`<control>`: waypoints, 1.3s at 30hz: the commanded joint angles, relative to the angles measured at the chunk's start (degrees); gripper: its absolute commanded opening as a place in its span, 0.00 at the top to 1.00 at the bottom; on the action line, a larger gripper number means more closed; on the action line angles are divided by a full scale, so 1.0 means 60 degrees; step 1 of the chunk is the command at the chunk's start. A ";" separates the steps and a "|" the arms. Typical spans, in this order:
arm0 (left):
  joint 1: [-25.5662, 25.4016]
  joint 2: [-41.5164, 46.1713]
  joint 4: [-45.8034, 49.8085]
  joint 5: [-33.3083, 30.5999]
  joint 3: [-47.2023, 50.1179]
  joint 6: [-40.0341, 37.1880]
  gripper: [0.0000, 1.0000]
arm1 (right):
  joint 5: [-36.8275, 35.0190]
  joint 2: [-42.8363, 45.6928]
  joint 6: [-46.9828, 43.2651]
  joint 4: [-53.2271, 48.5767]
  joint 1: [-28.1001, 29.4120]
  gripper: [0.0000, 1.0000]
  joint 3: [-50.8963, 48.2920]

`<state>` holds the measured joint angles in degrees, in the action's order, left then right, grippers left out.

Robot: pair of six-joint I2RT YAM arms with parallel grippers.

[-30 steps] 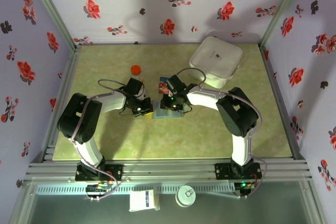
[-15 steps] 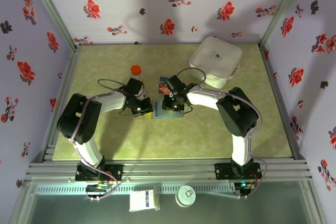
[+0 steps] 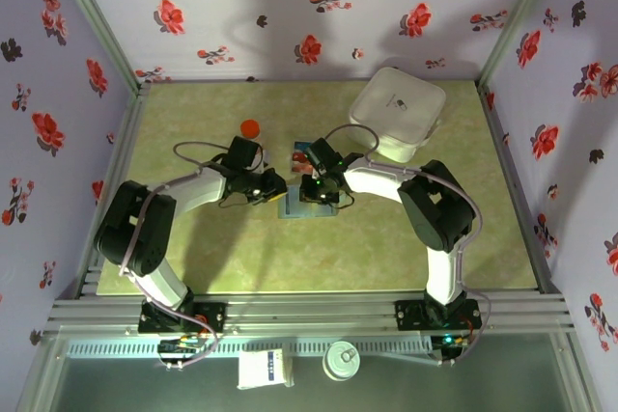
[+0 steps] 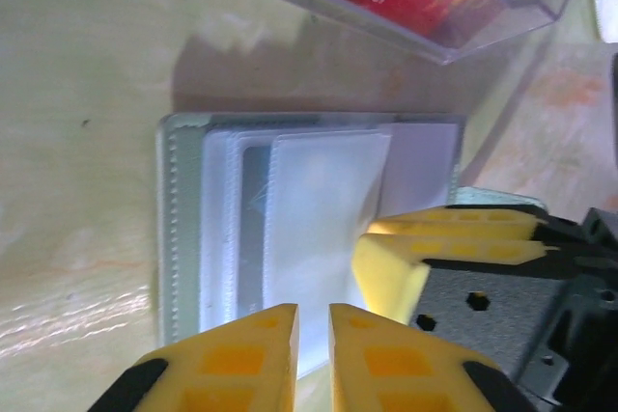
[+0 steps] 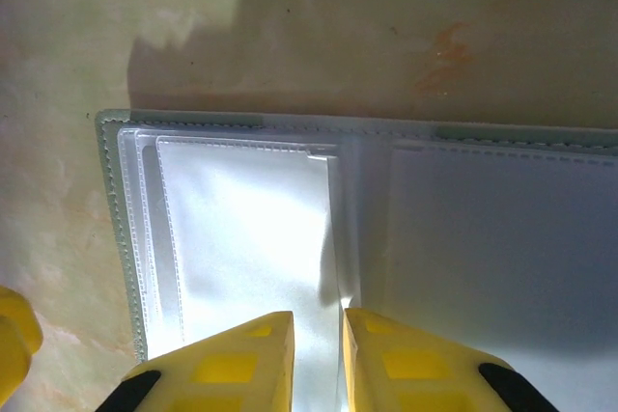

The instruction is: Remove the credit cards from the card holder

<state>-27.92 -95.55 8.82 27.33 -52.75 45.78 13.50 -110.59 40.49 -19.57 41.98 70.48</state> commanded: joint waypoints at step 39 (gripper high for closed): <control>-0.0596 -0.1223 -0.0106 0.0666 -0.1154 0.0527 0.84 | 0.0123 0.1014 -0.0224 -0.0159 -0.0381 0.80 -0.0460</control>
<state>-30.89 -103.24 5.67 30.28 -58.19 48.60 15.22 -108.90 40.49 -18.35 40.42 68.38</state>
